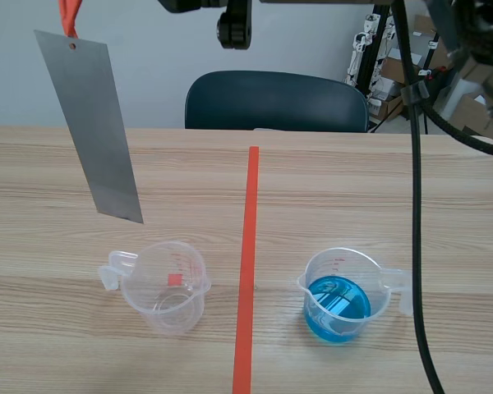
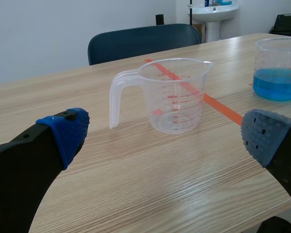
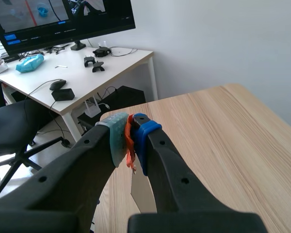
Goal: Do the redox reaction experiment. put the plate into the left beaker
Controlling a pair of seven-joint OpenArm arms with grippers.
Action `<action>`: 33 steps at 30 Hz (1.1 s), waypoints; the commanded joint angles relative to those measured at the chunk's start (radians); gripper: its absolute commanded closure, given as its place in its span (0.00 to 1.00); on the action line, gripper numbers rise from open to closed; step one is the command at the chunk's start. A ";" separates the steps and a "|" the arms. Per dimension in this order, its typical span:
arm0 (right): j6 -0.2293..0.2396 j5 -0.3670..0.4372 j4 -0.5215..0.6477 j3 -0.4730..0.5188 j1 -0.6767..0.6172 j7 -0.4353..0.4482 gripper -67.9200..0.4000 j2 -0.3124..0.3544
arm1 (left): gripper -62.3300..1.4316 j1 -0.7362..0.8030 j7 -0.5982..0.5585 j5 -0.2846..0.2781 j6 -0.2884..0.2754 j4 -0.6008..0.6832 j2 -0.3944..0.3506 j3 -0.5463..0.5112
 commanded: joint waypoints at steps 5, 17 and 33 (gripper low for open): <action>-0.003 -0.006 0.014 0.003 0.014 0.015 0.99 0.000 | 0.00 0.000 -0.046 -0.006 -0.002 0.019 -0.009 -0.002; -0.003 -0.043 0.011 0.002 0.011 0.016 0.99 0.000 | 0.00 0.000 -0.046 -0.006 -0.002 0.019 -0.009 -0.002; -0.002 -0.133 -0.060 -0.044 -0.028 0.056 0.99 0.000 | 0.00 0.000 -0.020 -0.006 -0.002 0.020 -0.009 -0.002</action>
